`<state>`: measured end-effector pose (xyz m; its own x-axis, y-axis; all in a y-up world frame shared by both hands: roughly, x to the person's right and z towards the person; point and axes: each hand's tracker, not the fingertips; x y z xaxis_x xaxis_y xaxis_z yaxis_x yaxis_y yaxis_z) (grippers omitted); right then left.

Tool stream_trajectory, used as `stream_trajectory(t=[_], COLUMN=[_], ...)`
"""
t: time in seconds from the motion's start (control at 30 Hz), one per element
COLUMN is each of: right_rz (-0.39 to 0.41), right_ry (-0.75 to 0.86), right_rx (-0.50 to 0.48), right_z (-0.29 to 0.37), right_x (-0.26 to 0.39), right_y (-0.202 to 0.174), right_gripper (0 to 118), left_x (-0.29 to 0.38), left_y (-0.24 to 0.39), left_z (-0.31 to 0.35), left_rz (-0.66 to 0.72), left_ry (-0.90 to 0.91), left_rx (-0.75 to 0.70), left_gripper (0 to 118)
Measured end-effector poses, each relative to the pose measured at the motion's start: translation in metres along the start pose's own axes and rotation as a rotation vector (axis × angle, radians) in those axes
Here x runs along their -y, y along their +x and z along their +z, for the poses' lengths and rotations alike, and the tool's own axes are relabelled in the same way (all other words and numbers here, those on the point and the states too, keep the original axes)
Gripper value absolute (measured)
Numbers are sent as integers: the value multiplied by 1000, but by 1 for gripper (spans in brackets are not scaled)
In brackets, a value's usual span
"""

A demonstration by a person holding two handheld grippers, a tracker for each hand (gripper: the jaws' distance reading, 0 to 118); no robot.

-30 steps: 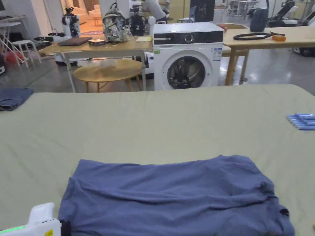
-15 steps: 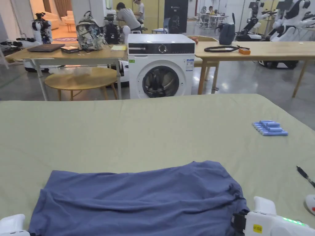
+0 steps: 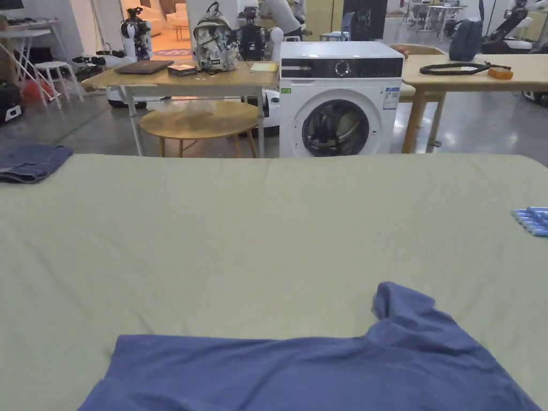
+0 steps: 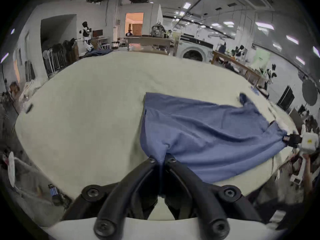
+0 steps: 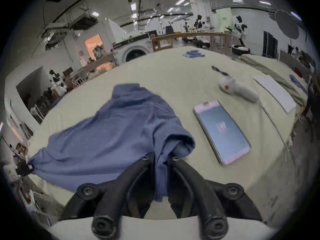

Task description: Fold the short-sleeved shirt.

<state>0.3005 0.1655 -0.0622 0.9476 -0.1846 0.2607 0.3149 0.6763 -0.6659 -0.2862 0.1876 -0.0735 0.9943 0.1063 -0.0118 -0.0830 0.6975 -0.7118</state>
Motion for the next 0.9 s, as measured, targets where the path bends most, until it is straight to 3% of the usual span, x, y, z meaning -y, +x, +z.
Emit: stream_trajectory(t=[0.07,0.1,0.13,0.17,0.27,0.4,0.57,0.6,0.63,0.67,0.77,0.83,0.9], right_rz=[27,43,86,115,135,204,242,256,268,281,283,241,228], right_ry=[-13,-2,30,60,105,215,310,323,335,323,284,279,267], right_rx=[11,7,33,52,-2,-85,-180,-180,-193,-197,-221,-257,-255], right_z=[5,4,4,4,16,45,58,56,53,50,43,43,40], right_x=[21,32,40,46,41,1,-32,-35,-34,-35,-32,-27,-25], right_y=[0,0,0,-1,-7,-39,-77,-81,-85,-88,-93,-90,-83], right_gripper=[15,26,53,71,74,74,46,31,13,2,0,0,0], left_x=[25,28,34,37,30,-8,-41,-39,-39,-36,-46,-58,-83], left_y=[-2,1,0,-1,1,32,68,70,75,77,75,61,39], left_z=[1,2,1,3,18,55,74,74,74,72,57,37,4], left_rz=[-10,42,97,116,149,20,-11,4,21,28,-19,-17,18], left_ry=[31,23,7,27,126,331,446,476,529,554,460,396,208], left_rx=[21,35,23,13,22,-27,20,61,84,80,53,53,78], left_gripper=[3,18,43,44,44,44,42,35,7,0,0,0,0])
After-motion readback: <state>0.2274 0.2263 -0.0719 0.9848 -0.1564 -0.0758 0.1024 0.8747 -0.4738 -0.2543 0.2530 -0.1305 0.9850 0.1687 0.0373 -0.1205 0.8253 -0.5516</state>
